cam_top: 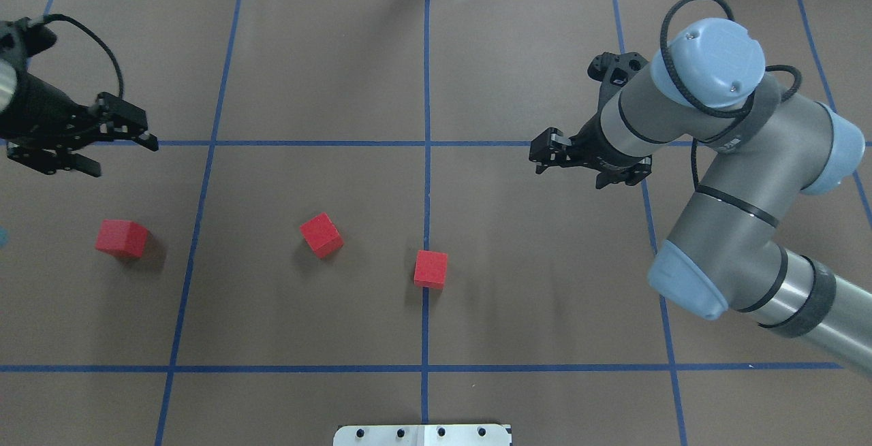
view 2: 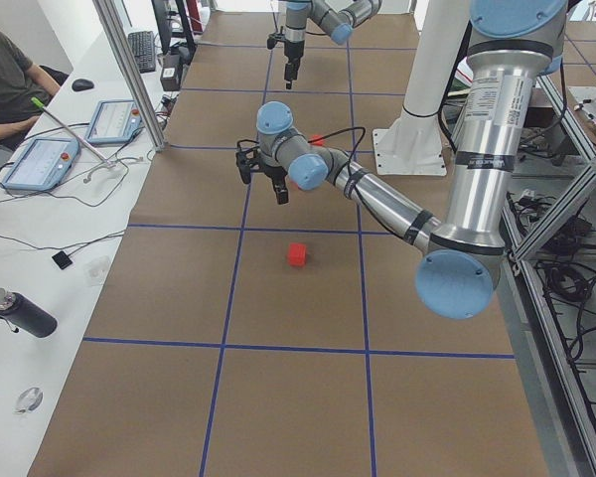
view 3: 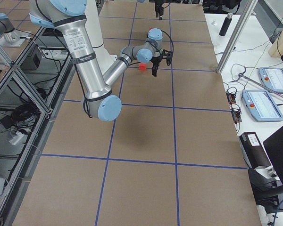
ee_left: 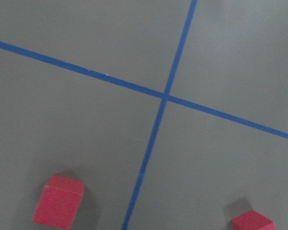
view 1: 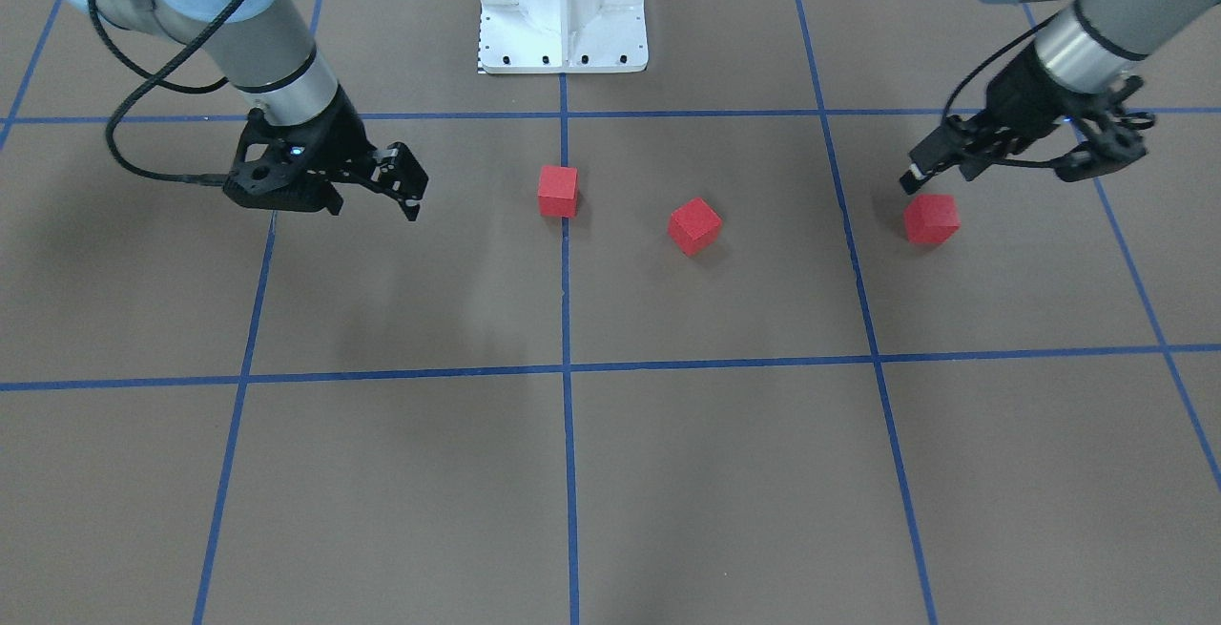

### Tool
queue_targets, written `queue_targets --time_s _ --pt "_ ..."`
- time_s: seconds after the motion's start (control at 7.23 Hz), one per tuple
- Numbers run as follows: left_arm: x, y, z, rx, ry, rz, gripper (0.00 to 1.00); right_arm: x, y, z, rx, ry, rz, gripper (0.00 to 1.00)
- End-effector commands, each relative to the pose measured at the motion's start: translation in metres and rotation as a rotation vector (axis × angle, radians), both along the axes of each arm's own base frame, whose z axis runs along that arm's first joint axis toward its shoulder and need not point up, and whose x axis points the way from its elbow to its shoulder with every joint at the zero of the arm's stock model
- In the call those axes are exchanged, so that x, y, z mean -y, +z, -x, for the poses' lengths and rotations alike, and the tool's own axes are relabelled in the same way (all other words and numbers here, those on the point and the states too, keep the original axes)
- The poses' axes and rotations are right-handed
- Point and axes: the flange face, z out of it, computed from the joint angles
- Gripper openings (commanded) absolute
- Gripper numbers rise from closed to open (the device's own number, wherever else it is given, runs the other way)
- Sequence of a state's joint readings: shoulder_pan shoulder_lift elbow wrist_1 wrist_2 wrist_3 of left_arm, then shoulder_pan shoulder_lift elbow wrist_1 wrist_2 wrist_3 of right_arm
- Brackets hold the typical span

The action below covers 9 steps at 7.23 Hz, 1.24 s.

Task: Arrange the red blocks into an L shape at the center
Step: 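Raise the right gripper away while the left gripper reaches toward the middle cube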

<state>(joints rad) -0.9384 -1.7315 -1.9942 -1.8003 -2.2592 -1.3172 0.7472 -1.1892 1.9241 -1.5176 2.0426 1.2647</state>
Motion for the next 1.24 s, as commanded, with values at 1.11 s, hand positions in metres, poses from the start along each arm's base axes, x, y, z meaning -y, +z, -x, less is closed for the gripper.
queue_targets --time_s 1.11 --pt "-0.027 -0.062 -0.219 0.129 -0.089 0.228 1.00 0.027 0.152 -0.129 -0.139 -0.114 -0.012 1.00"
